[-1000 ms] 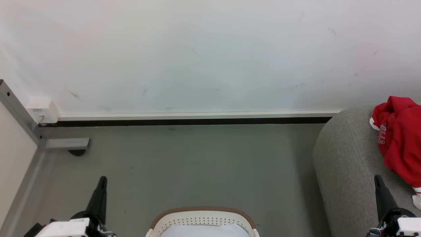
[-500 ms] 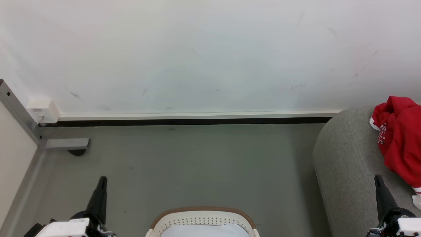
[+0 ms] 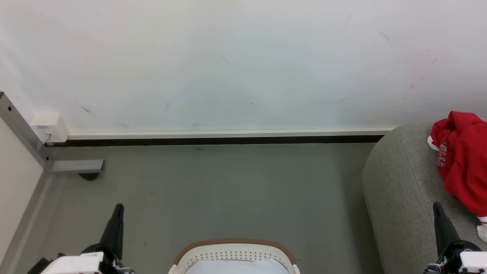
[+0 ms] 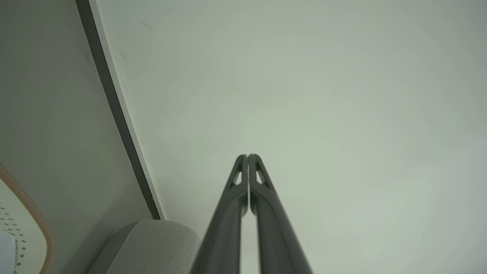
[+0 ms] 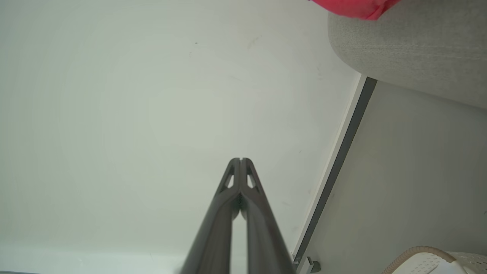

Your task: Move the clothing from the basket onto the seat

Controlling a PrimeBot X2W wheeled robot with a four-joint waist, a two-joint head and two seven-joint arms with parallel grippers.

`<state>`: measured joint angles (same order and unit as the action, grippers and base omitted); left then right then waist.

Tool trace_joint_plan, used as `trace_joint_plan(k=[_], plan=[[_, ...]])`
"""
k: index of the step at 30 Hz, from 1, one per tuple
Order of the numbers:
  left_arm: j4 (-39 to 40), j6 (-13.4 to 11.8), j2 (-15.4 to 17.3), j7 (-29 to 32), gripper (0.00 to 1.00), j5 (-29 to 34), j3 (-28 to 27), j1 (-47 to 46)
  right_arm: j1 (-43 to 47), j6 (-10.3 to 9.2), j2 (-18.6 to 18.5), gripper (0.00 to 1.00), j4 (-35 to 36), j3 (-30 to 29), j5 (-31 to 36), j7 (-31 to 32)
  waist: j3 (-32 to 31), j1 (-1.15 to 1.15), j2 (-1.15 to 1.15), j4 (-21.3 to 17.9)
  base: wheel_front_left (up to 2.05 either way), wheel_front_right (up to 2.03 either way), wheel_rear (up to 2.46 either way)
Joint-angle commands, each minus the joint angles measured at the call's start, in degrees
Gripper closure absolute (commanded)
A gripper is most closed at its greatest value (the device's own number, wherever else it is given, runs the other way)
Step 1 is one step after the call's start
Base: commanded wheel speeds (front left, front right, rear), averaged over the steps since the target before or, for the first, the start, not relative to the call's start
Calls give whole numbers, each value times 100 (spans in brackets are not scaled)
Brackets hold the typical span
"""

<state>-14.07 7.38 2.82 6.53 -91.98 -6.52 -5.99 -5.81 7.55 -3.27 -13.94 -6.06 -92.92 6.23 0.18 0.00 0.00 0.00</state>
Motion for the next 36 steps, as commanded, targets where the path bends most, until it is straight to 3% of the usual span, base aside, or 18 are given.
trace_joint_plan(k=[1,36], plan=[[1,25,8,22,100,-78,-13,-49,-66,-12,10,100,-13,-22,26,7,0,0,0,0,0,0,0],[1,25,9,21,100,-79,-12,-49,-69,-12,23,100,-14,-45,50,17,0,0,0,0,0,0,0]])
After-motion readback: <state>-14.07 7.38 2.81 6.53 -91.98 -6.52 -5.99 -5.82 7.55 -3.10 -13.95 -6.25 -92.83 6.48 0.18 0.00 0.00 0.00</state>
